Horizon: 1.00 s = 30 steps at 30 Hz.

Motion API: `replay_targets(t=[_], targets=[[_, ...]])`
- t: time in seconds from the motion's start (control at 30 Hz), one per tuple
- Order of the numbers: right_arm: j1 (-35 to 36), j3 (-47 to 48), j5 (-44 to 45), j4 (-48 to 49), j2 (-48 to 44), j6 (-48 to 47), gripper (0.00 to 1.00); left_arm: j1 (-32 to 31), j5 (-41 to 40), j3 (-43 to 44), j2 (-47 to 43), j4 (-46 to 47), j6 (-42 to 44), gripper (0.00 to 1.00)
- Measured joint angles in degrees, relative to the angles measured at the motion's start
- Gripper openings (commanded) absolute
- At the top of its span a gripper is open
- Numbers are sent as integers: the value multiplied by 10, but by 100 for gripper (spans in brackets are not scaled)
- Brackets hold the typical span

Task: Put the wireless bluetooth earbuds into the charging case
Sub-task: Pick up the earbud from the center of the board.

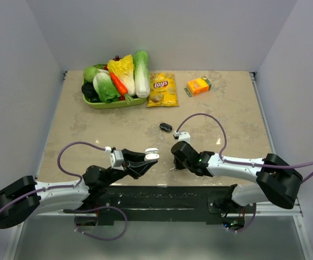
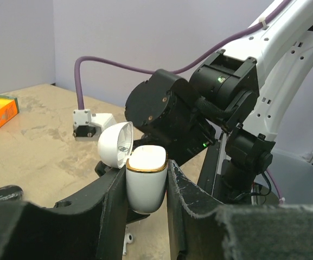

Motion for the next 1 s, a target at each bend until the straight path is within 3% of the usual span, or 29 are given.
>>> replay_targets(t=[0.37,0.7,1.0], targets=[[0,92,43,-36,-31,-33,0,0,0,0,7,0,1,0],[0,104,85,-45,-36,-39,0,0,-11,0,5,0,3,0],[0,152,144,-57,-138,-67,0,0,-28,0,-3,-1,17,0]])
